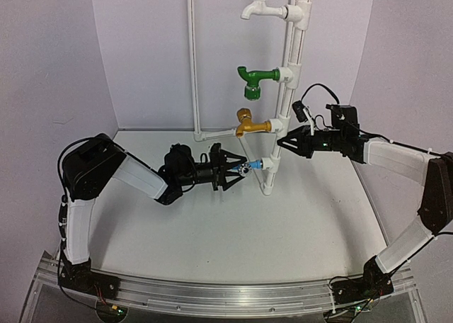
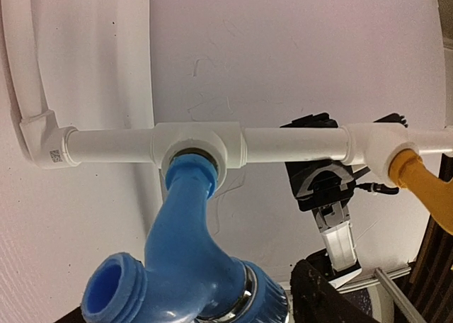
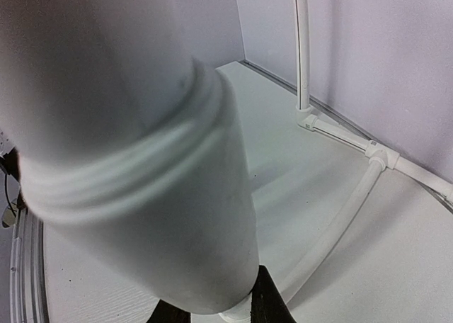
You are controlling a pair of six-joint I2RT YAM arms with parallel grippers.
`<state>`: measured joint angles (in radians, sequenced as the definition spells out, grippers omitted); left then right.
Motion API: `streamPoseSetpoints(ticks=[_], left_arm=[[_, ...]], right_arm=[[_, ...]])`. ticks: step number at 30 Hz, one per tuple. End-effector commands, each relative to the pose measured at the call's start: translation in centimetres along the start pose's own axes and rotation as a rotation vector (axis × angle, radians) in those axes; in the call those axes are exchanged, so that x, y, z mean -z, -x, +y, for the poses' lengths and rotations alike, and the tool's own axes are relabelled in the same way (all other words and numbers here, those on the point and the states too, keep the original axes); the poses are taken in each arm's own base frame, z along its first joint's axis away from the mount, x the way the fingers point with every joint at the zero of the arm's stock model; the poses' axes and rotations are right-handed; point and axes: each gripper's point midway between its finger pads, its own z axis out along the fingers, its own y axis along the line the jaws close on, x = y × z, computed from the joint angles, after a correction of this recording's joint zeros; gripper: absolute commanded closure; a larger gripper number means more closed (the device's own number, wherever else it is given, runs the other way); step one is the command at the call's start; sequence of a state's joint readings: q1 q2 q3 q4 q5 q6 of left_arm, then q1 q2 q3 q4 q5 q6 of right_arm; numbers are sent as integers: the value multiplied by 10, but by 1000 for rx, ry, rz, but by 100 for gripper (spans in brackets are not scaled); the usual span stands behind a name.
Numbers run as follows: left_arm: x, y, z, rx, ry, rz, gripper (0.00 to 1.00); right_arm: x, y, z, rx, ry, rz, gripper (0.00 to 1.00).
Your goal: Install the water faucets
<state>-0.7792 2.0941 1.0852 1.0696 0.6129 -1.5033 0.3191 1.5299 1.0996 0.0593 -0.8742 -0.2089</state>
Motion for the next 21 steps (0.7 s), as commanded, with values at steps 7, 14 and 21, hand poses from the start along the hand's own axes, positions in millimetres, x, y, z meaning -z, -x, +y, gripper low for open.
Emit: streamPoseSetpoints(ticks=[7,14,21], left_arm=[[-2,-1,-10,-274,-27,-6,49],[-5,2,0,-424,15,14,56],[-4,14,9,-729,122,4,70]], right_arm=[[-5,-12,-1,-138,15,46,100],[-3,-9,2,-135,23,40,100],[-2,-8,4,-132,31,37,100]])
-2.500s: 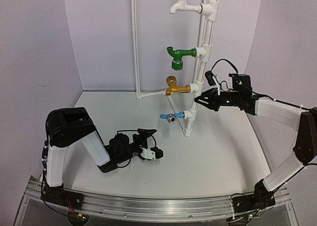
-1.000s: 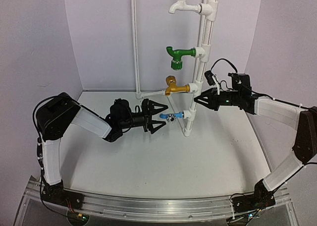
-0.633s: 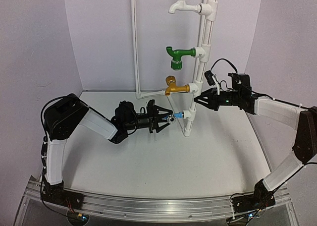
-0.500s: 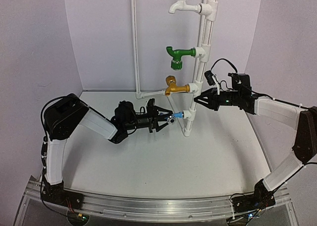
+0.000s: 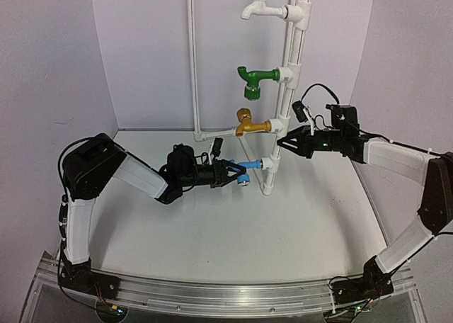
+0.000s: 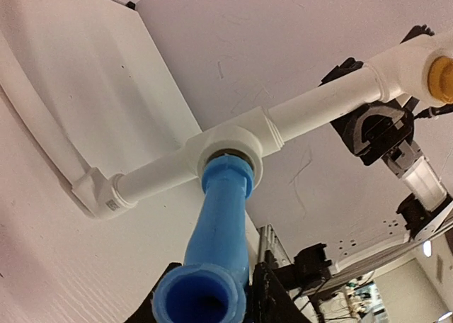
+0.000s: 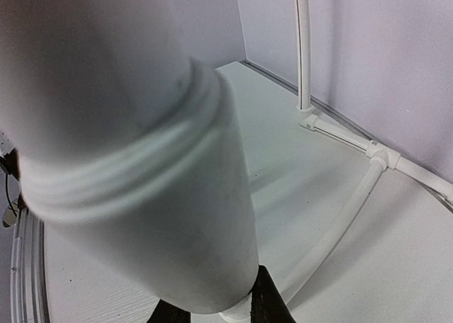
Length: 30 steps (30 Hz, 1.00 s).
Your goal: Install the water faucets
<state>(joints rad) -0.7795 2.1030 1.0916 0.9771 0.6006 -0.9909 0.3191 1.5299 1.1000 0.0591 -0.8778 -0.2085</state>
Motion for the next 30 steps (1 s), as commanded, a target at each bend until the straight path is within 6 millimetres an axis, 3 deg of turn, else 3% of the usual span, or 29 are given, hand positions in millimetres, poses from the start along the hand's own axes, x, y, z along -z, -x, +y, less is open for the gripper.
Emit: streamPoseSetpoints(ticks=[1,6,14,20,26,30], left_arm=[[-4,18,-4,-315,75,2,71],[-5,28,4,-595,167,18,74],[-1,37,15,-1178,229,-17,77],[4,36,17,-1618,277,-25,76],[9,61,5,-2047,403,-152,75],[5,48,22,-2311,420,-88,75]], right_arm=[[-2,-11,5,-141,32,46,100],[-3,-15,7,-152,44,59,100],[-3,-17,8,-158,51,65,100],[-3,-19,8,-163,55,73,100],[-6,-23,7,-177,60,84,100],[-5,-21,7,-170,56,83,100]])
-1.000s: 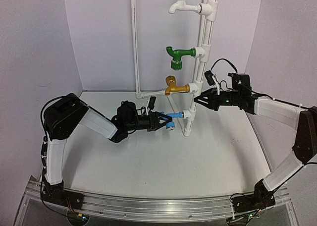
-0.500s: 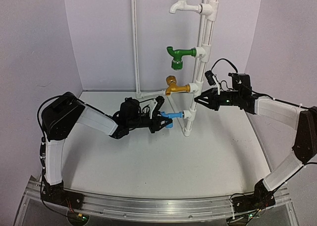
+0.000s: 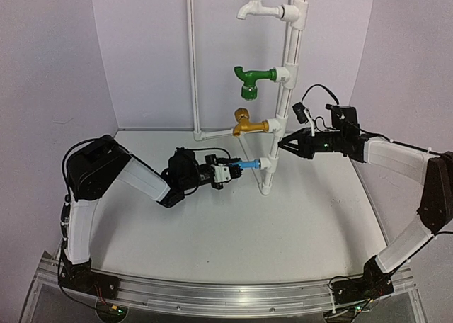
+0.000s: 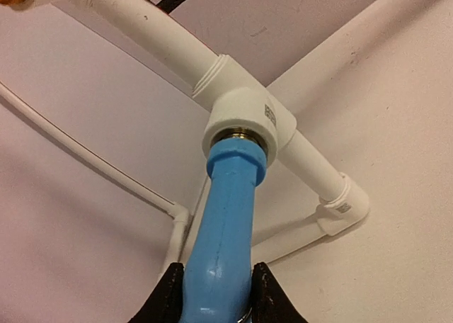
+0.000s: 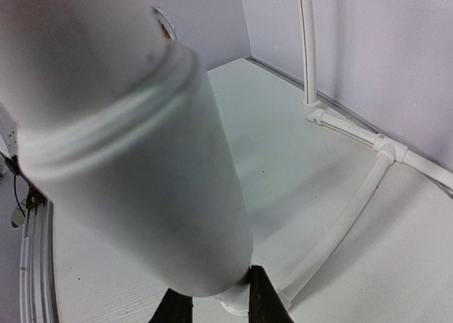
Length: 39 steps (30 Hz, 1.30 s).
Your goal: Install the water faucets
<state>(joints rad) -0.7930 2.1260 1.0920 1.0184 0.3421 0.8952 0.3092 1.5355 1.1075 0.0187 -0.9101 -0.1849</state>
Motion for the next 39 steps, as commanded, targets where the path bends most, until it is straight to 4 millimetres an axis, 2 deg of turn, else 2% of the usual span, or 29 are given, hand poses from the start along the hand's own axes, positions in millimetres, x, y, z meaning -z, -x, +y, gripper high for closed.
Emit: streamPoseSetpoints(ticks=[1,4,7,9,13,15,17,21,24,27,32,34,36,39], left_arm=[[0,-9,13,-496,137,18,75],[1,-16,11,-648,196,28,72],[2,-16,9,-693,202,29,66],[3,-15,6,-702,187,31,56],[8,-12,5,-734,205,34,28],[12,-13,6,-733,204,47,23],[18,-13,5,-718,193,63,21],[31,-14,2,-681,193,102,18],[45,-14,-1,-620,199,136,17],[61,-14,0,-521,228,181,17],[86,-20,2,-256,226,280,17],[96,-13,13,-37,234,303,16],[104,-6,29,231,252,331,11],[111,-8,47,654,262,423,6]], right_arm=[[-7,-15,4,-114,28,62,100],[-7,-16,4,-117,28,66,100],[-8,-18,2,-120,24,70,100],[-8,-16,2,-119,26,67,100],[-5,-11,5,-100,28,57,98],[-4,-9,5,-94,22,53,89],[-3,-8,6,-91,19,50,75],[1,-5,8,-80,13,43,47],[6,-2,11,-61,0,35,32],[13,3,15,-39,-16,21,21],[30,24,24,21,-52,-27,15],[40,38,30,47,-68,-57,14],[50,52,36,69,-88,-90,13],[65,79,46,98,-105,-141,12]])
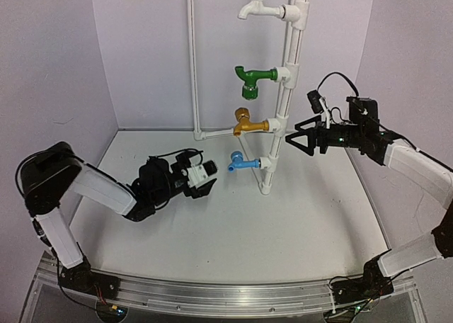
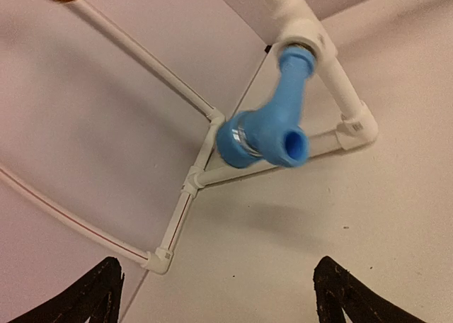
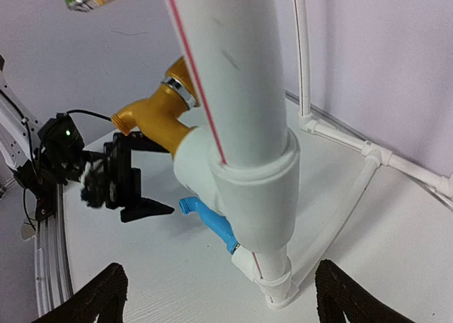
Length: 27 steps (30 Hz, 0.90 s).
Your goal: Install the water faucets
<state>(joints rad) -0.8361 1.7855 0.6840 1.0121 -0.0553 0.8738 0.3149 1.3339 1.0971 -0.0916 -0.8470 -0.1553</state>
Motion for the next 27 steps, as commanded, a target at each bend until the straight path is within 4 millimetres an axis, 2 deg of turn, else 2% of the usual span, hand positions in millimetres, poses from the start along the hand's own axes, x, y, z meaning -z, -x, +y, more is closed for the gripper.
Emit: streamPoseSetpoints(ticks=[1,5,8,13,15,20,21,27], left_arm=[[8,-5,39,715,-23,217,5],[17,6,32,1016,-195,262,1],[27,14,41,1223,-273,211,0],[32,20,50,1373,-260,186,0],[33,21,49,1403,-264,184,0],[32,29,49,1427,-311,139,0],[31,30,50,1438,-314,134,0],[27,32,53,1539,-352,88,0]], right_arm=[[25,52,12,66,-44,-102,12],[32,83,9,75,-85,-140,12],[39,101,9,100,-104,-167,11],[48,133,13,112,-112,-220,9],[45,132,12,119,-106,-214,9],[26,91,4,134,-73,-135,14],[23,88,3,131,-71,-131,16],[16,95,0,125,-56,-185,19]])
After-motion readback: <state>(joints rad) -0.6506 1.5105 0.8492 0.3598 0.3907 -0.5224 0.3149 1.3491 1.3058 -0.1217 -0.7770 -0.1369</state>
